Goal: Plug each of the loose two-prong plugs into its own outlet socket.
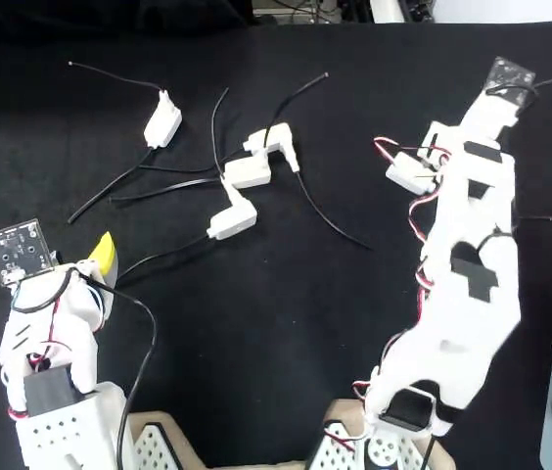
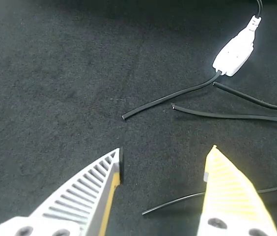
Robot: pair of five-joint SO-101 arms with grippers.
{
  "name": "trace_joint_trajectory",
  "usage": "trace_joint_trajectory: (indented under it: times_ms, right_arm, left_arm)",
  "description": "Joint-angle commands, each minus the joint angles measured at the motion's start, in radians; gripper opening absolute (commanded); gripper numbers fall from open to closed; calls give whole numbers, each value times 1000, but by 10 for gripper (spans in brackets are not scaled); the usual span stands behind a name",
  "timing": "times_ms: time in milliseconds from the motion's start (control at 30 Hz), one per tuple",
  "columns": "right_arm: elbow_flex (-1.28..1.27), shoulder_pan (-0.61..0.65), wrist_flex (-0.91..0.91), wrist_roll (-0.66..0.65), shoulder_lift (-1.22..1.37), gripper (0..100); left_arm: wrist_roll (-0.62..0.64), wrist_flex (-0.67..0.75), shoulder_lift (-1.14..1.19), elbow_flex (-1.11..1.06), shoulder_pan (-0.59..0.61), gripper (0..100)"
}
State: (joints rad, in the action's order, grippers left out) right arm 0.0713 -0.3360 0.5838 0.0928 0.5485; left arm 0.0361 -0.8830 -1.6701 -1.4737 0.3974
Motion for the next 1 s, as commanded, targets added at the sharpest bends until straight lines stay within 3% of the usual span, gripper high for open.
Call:
trace_joint_trajectory:
  times_ms: [0, 300, 467, 667, 967]
  right_arm:
    - [58, -3, 12, -61, 28, 12]
    - [44, 57, 496, -69, -127, 12]
    - [-54, 143, 667, -68, -237, 12]
    - [-252, 213, 701, -64, -440, 12]
    - [-426, 150, 652, -84, -842, 12]
  left_arm:
    - [0, 18, -8, 4, -16, 274]
    - [2, 18, -8, 4, -16, 274]
    - [2, 18, -8, 4, -16, 274]
    - [0, 18, -8, 4, -16, 274]
    - [-2, 12, -8, 5, -131, 274]
